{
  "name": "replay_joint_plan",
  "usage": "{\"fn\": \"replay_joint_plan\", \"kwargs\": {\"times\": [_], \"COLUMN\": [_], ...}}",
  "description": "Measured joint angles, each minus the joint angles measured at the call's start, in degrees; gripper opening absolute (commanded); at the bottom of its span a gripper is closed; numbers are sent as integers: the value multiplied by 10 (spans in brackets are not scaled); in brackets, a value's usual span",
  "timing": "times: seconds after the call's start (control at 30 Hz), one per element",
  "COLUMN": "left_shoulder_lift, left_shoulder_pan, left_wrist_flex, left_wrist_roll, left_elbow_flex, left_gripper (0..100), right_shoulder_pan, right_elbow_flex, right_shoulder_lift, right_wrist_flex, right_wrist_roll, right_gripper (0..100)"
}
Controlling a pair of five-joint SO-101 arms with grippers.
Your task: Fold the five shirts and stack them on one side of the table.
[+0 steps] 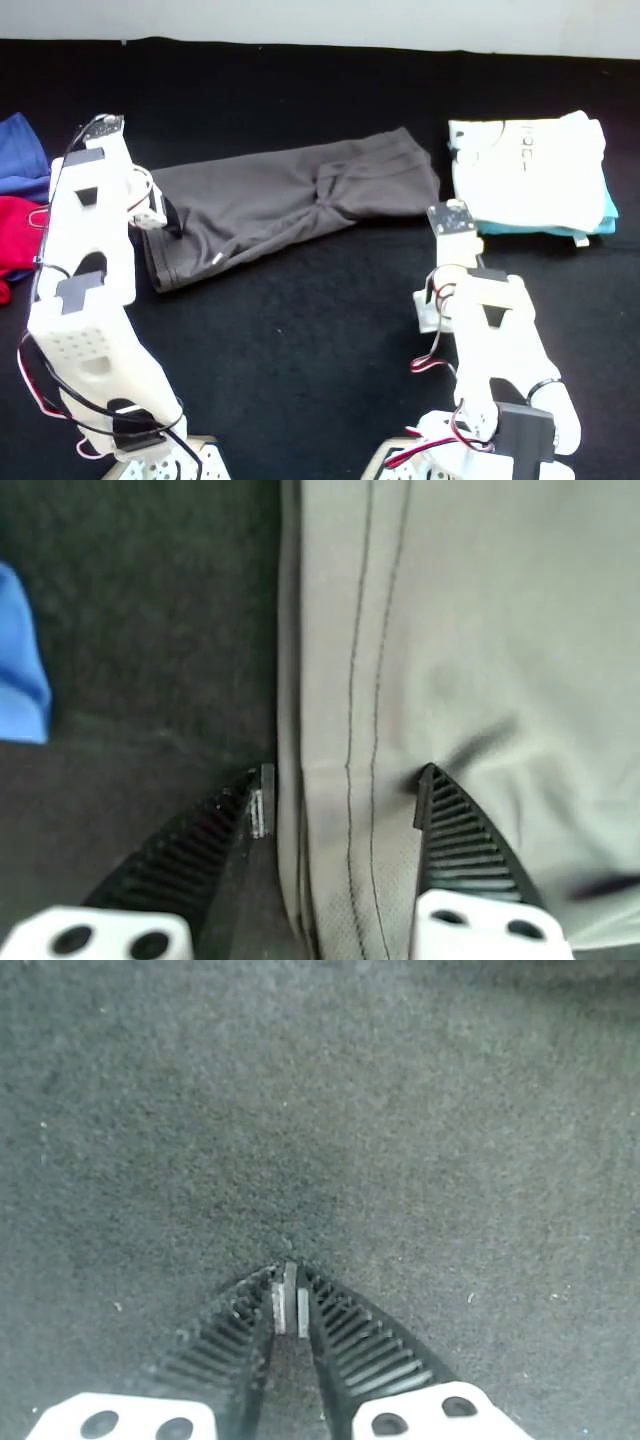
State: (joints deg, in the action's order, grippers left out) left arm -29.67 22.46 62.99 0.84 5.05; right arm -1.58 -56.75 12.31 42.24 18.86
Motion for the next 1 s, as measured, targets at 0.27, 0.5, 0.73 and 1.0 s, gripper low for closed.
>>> {"fn": "replay_joint_plan", "kwargs": {"times": [0.27, 0.5, 0.73, 1.0], "left_shoulder_lift": [-74, -144, -218, -244], "left_shoulder_pan": [2, 2, 15, 89], "left_wrist_flex": [30, 120, 200, 301], "left_wrist_roll": [0, 0, 3, -55], "left_elbow_flex": [92, 210, 340, 500], "left_gripper": [216, 9, 9, 9], "right_shoulder_pan": [0, 0, -2, -3], "right_elbow_flex": [0, -1, -1, -14], "right_shoulder_lift": [0, 0, 0, 4], "right_wrist_flex": [0, 0, 0, -6], "right_wrist_roll": [0, 0, 0, 0], "right_gripper": [6, 6, 6, 6]}}
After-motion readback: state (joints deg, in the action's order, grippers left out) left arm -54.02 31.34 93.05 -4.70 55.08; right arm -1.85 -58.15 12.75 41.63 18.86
